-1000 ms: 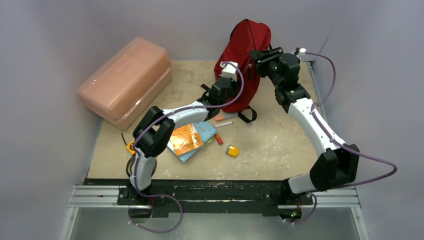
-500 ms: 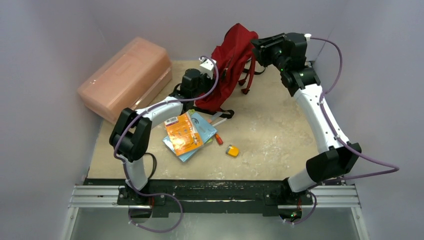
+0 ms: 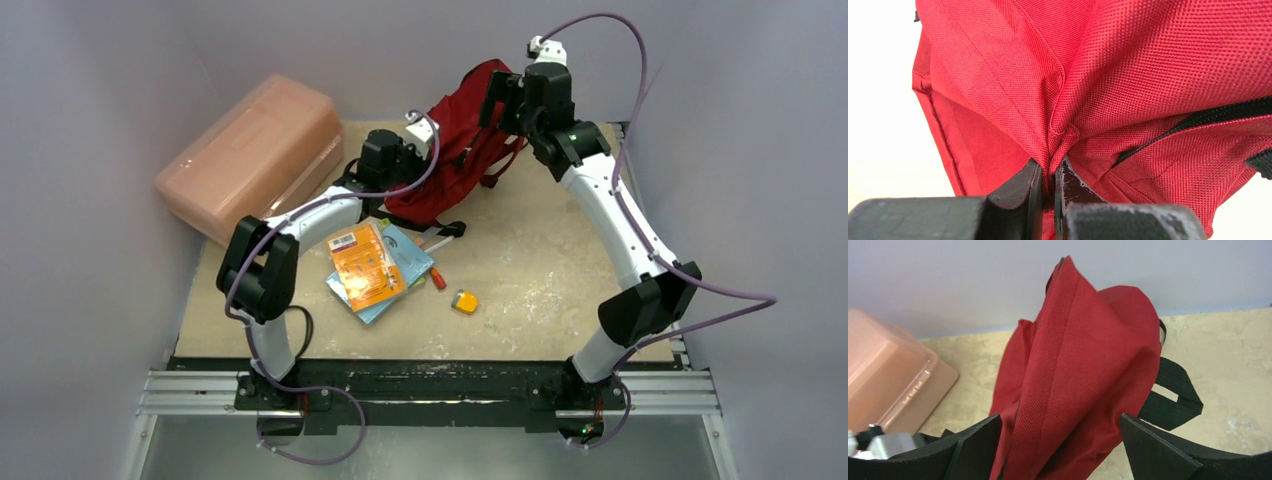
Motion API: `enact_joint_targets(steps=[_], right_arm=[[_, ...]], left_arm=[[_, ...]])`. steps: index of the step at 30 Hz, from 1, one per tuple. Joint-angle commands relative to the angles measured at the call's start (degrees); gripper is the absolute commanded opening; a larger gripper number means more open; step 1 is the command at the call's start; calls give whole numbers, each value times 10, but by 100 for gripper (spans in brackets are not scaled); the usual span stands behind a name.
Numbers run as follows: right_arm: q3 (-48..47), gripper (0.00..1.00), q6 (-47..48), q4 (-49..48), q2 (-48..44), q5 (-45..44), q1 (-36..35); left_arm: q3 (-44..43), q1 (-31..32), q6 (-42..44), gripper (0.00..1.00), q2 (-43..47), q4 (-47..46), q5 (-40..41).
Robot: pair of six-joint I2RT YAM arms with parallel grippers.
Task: Pack the student bag
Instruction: Unzip the student bag at the center of the board.
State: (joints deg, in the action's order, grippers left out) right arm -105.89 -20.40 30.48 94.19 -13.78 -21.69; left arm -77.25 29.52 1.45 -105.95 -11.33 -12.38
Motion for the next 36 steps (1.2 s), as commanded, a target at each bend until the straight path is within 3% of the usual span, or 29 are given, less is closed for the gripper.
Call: enact_joint_targets(steps=[1, 6, 9, 11, 13, 15, 19, 24, 31, 36], right_arm=[[25, 86, 20, -1, -10, -20, -6], [104, 37, -78, -68, -58, 17, -6], [146, 12, -163, -120, -89, 28, -4], [175, 3, -208, -157, -106, 28, -3], [193, 0, -242, -181, -114, 28, -2], [214, 0, -269, -197, -119, 29, -2], [241, 0, -289, -212, -123, 24, -2], [256, 0, -306, -219, -126, 23, -2], [254, 0, -312, -219, -124, 38, -3], [260, 0, -315, -219, -130, 50, -2]], left_arm=[[-52, -15, 52, 0, 27, 36, -25], [-122, -43, 13, 1, 15, 108, -36], [-188, -53, -56, 28, 4, 213, -4], [-189, -60, -100, 46, 22, 239, 1], [-155, -63, -136, 64, 64, 231, -5], [-105, -63, -168, 68, 113, 212, -14], [-16, -62, -204, 70, 208, 172, -52], [116, -27, -212, 66, 263, 35, -100], [127, 27, -169, 68, 220, -11, -62], [89, 28, -188, 59, 172, 16, -33]])
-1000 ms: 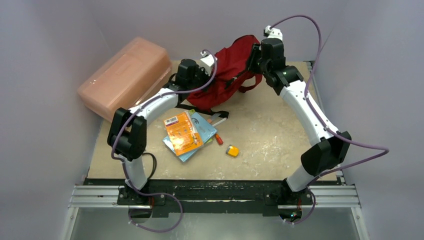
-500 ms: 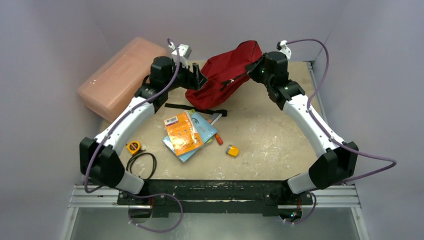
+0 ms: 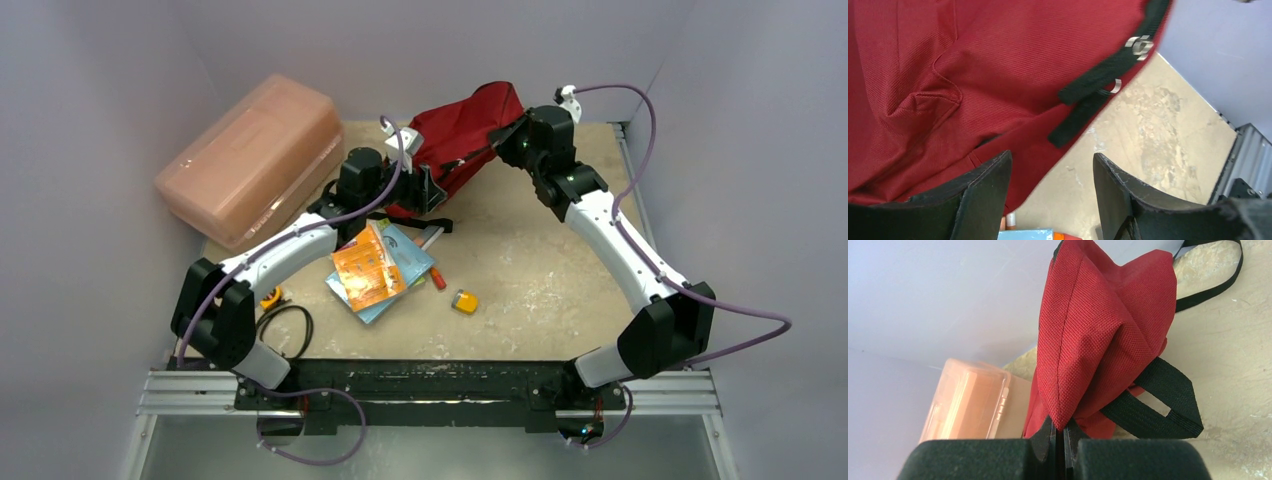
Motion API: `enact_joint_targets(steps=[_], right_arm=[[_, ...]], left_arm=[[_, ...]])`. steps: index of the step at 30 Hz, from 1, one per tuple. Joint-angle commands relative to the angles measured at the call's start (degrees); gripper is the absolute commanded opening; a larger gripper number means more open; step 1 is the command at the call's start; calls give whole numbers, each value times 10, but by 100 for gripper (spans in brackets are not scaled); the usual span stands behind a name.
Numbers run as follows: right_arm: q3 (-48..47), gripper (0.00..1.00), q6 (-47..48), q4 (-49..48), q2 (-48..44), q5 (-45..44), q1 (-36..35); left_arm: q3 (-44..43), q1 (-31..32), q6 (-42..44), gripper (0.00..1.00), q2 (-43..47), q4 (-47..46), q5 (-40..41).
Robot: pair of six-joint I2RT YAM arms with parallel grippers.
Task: Pack the student bag
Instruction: Unzip the student bag at the center of the board.
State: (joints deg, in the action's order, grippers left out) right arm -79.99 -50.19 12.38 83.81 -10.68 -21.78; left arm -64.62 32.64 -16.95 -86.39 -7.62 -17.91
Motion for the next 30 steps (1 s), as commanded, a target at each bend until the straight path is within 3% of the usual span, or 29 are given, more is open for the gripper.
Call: enact_joint_targets(steps=[1, 4, 7, 9, 12, 15, 18, 24, 27, 30], right_arm=[[2, 0, -19, -39, -25, 22, -2], [5, 0, -23, -40, -23, 32, -3], [9, 2, -15, -43, -19, 41, -8], [9, 18, 26, -44, -16, 56, -10], [-33, 53, 200, 2, -8, 57, -9], [-73, 69, 359, 49, -14, 41, -9], [-67, 72, 486, 23, -41, 80, -25], [57, 74, 730, -106, -119, 137, -98], [93, 77, 725, -148, -154, 149, -102], [102, 74, 676, -145, -169, 191, -107]], left_arm=[[-39, -1, -7, 58, -29, -25, 15], [-51, 3, -7, 53, -43, -16, 30], [-60, 3, 2, 33, -52, 5, 67], [-57, 3, 10, 20, -49, 14, 88], [-48, 3, 32, 9, -36, 28, 112], [-35, 4, 37, 2, -24, 28, 113], [-34, 4, 28, 0, -20, 29, 103], [-24, 3, 23, 0, -8, 27, 90], [-21, 3, 19, 0, -2, 27, 90], [-26, 3, 4, 0, 0, 39, 96]])
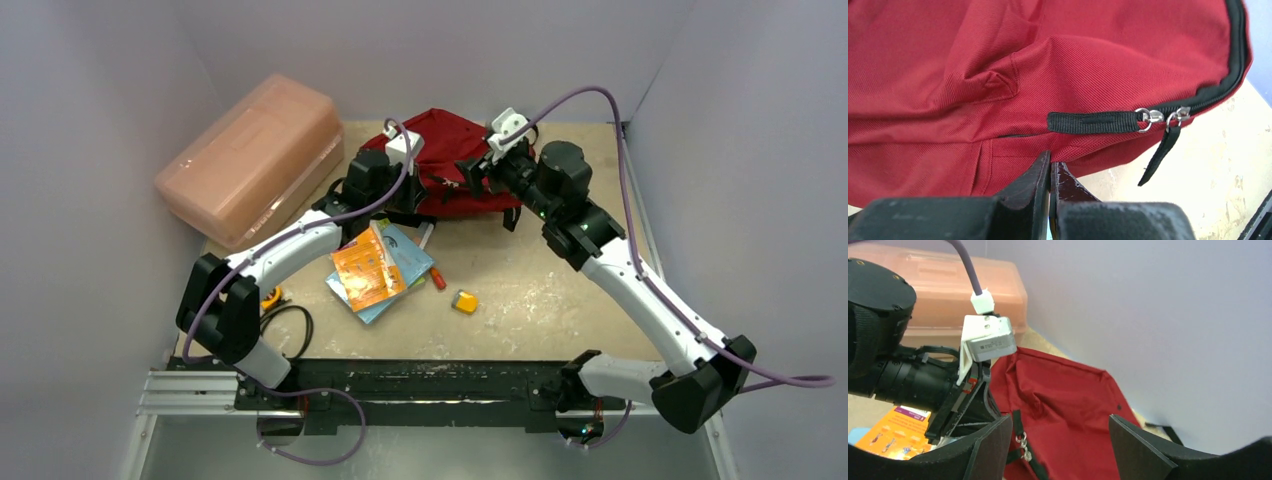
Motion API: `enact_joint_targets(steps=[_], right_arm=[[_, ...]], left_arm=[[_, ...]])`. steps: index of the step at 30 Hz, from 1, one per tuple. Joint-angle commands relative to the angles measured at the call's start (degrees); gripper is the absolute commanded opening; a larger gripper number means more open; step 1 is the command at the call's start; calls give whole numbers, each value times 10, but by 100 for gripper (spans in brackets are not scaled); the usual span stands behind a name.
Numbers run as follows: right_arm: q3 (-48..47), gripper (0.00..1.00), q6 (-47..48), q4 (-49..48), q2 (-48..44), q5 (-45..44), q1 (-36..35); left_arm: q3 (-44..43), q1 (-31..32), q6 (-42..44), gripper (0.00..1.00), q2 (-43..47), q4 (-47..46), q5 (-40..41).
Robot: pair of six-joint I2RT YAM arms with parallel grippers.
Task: Pack the student bag
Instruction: Unzip the student bag at the center of the board.
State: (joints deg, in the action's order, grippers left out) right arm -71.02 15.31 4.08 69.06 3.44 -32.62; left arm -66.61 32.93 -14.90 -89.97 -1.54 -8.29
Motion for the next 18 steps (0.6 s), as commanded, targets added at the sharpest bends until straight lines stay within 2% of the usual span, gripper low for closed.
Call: enact_joint_targets(steps=[1, 4, 6, 8, 15, 18], right_arm=[[14, 73, 10, -54, -20, 51, -5], [48, 74, 78, -43, -25, 41, -44], [98, 76, 229, -28, -34, 22, -76], [159, 77, 324, -65, -44, -14, -105], [215, 75, 456, -92, -49, 2, -112], [248, 76, 522, -139, -39, -38, -113]], left_arm=[[-9, 1, -19, 0, 35, -19, -5], [-13, 1, -27, 0, 35, -16, -16], [-14, 0, -28, 0, 36, -15, -24], [-14, 0, -28, 0, 37, -16, -29], [-19, 0, -24, 0, 38, -9, -36], [-20, 0, -25, 0, 40, -7, -39]])
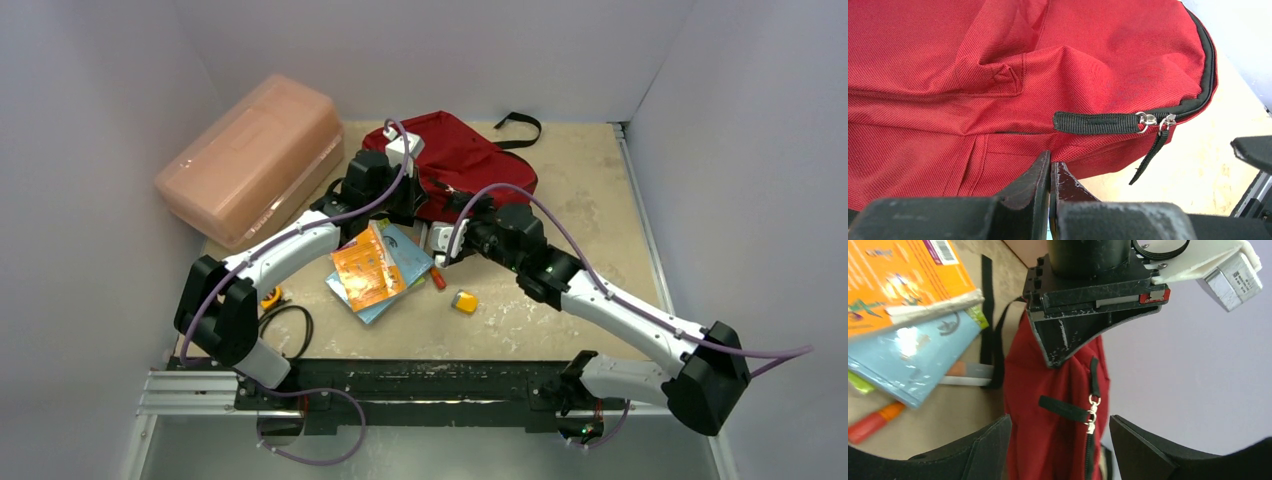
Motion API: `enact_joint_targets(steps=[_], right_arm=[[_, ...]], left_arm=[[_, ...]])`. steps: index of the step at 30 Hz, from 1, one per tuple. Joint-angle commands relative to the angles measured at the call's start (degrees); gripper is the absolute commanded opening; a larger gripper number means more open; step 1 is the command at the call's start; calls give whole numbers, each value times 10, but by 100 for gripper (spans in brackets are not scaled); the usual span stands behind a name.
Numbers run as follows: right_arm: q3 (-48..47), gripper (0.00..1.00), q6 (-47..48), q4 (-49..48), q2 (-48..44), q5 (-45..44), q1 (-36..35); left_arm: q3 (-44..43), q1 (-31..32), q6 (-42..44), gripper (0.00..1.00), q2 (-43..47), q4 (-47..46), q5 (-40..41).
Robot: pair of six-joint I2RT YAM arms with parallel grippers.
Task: Pack the student bag
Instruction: Unzip the student bag at the center of the board.
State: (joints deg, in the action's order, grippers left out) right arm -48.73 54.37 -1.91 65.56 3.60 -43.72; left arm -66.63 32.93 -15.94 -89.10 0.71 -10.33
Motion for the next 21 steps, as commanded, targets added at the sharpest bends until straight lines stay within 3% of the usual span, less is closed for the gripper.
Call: enact_joint_targets(steps=[1, 11, 15, 18, 21], right_arm=[[30, 76, 144, -94, 0, -57, -1], [57, 74, 176, -244, 50, -62, -2], [51, 68, 151, -277, 66, -55, -8], [50, 50, 116, -296, 62, -57, -8], [62, 11, 75, -334, 58, -69, -8]], left_arm=[[-19, -1, -15, 0, 32, -29, -20], [-19, -1, -22, 0, 35, -32, -36], [-19, -2, -22, 0, 37, -33, -38], [-19, -4, -22, 0, 36, -33, -37], [-20, -11, -30, 0, 34, -32, -40]])
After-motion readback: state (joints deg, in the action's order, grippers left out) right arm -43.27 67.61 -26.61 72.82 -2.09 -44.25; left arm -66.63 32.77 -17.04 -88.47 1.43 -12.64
